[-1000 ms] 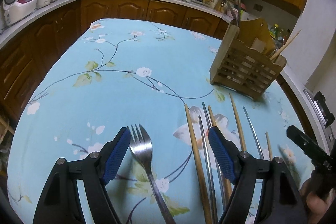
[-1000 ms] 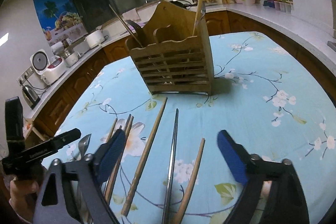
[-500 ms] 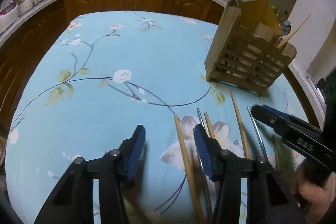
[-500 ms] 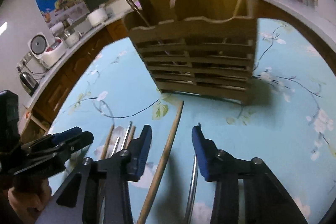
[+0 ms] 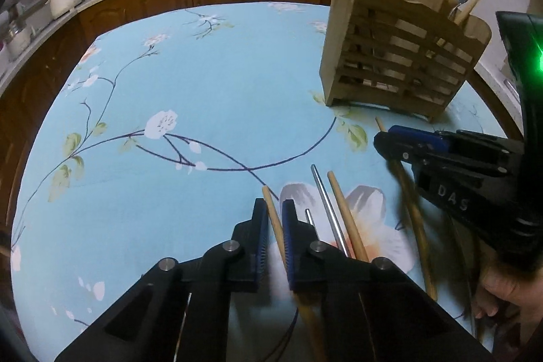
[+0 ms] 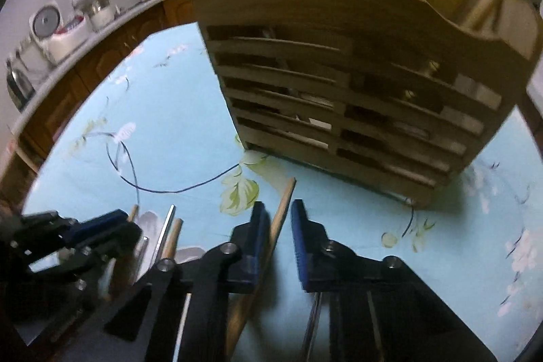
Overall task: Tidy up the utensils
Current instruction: 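Grasp a wooden chopstick with the left tool while the right tool grasps another, then lift both wooden chopsticks toward the wooden holder, then lower both chopsticks into the wooden holder and open both tools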
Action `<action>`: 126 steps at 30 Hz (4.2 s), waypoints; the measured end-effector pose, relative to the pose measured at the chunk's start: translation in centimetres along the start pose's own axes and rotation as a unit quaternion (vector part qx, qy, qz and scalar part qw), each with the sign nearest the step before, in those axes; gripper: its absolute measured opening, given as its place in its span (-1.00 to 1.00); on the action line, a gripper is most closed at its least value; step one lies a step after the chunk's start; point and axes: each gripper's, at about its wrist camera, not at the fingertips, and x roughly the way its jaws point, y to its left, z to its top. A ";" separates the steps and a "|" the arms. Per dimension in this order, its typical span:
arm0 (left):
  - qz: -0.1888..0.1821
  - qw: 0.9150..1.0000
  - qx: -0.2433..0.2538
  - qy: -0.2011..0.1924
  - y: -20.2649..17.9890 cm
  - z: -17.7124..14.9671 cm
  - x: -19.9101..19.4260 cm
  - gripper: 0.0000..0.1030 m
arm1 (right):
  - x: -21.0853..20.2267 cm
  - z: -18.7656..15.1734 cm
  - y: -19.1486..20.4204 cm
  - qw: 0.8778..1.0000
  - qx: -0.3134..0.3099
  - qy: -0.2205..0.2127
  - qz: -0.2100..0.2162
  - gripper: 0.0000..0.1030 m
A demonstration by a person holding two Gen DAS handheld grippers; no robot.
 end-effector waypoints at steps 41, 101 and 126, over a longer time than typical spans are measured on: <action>-0.120 0.965 -0.058 -0.225 4.2 -4.7 -22.8 -0.94 | -23.8 -2.1 -5.3 0.964 0.090 -0.235 0.089 -0.90; -0.097 0.940 -0.082 -0.315 -0.4 7.9 -3.2 -0.92 | -15.7 5.8 -11.7 0.936 0.156 -0.317 -0.012 -0.88; -0.101 0.947 -0.085 -0.292 2.3 8.6 -6.3 -0.21 | -17.3 5.3 -12.7 0.934 0.180 -0.309 0.017 0.28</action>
